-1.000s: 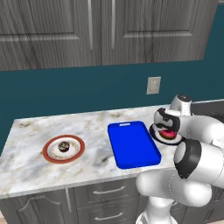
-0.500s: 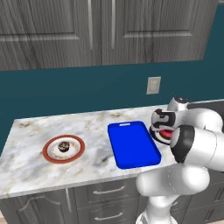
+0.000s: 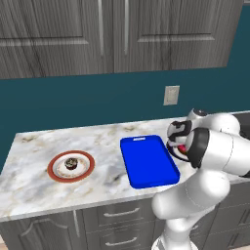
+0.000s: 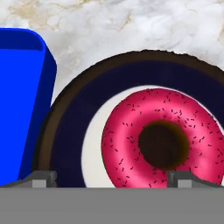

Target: Move the dessert items from the plates to the tray.

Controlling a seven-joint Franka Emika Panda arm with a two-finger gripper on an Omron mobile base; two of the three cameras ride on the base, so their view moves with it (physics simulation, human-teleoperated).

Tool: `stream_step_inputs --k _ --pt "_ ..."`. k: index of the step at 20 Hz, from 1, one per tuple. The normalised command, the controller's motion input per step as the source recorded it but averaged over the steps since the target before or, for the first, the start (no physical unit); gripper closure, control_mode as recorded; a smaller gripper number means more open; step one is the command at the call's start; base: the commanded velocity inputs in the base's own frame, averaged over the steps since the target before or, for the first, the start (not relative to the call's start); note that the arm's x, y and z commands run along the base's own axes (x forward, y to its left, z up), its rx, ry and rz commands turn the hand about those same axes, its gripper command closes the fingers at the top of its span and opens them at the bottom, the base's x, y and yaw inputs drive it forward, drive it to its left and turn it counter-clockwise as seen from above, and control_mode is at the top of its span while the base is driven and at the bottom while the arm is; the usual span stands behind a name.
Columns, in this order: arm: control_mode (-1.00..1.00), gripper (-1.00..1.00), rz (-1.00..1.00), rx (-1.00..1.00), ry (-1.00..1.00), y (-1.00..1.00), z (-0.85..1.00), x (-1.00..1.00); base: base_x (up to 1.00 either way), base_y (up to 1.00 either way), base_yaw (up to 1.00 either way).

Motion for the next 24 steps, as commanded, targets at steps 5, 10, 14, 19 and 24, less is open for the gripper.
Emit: stream_step_inputs --k 5,10,14,19,24 --pt "-1.0 -1.0 0.0 0.0 0.0 -0.02 -0.17 0.12 0.0 0.0 0.0" --pt "-1.0 -1.0 0.0 0.0 0.0 -0.01 -0.16 0.15 0.0 0.0 0.0" --pt "-1.0 -1.0 0.0 0.0 0.0 -0.04 -0.14 0.17 0.0 0.0 0.0" --pt "-1.0 -1.0 0.0 0.0 0.0 -0.09 -0.12 0.2 0.0 0.0 0.0" --pt "-1.0 1.0 0.0 0.0 0.0 -0.08 -0.14 0.12 0.0 0.0 0.0"
